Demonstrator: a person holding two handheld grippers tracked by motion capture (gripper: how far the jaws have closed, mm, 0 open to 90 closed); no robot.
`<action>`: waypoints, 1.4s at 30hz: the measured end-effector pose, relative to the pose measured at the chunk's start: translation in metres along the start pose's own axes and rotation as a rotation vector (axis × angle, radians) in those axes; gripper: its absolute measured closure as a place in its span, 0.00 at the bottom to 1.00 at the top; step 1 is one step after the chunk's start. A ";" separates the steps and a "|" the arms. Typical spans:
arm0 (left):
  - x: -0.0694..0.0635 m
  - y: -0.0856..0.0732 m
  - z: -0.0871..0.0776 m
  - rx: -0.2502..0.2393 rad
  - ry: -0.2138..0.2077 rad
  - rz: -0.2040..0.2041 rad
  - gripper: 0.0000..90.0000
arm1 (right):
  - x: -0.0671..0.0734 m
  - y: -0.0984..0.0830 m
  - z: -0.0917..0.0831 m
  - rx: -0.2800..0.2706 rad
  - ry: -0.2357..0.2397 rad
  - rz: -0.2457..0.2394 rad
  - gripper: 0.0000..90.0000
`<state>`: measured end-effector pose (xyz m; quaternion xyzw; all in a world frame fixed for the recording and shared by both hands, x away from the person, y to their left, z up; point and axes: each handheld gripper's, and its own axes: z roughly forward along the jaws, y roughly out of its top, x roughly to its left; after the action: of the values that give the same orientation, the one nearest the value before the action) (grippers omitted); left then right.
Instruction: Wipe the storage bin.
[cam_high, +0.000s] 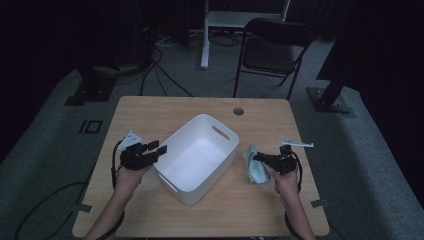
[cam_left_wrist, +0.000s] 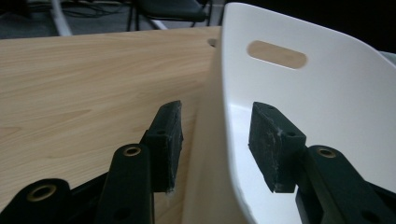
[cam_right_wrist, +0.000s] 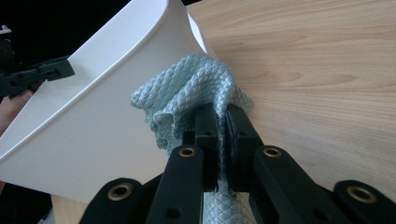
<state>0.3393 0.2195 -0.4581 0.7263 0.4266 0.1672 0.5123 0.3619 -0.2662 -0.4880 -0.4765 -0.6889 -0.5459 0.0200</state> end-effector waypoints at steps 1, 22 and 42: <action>-0.001 0.000 -0.001 -0.003 0.005 0.009 0.60 | 0.000 0.000 0.000 0.000 0.000 0.000 0.95; -0.034 -0.007 -0.003 0.042 0.106 0.072 0.97 | 0.006 -0.012 0.001 0.002 0.014 0.010 0.95; -0.049 -0.011 -0.003 0.044 0.099 0.087 0.97 | 0.033 0.009 0.010 -0.065 0.003 -0.091 0.95</action>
<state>0.3045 0.1837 -0.4571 0.7461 0.4231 0.2155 0.4668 0.3550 -0.2382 -0.4673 -0.4445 -0.6916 -0.5690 -0.0193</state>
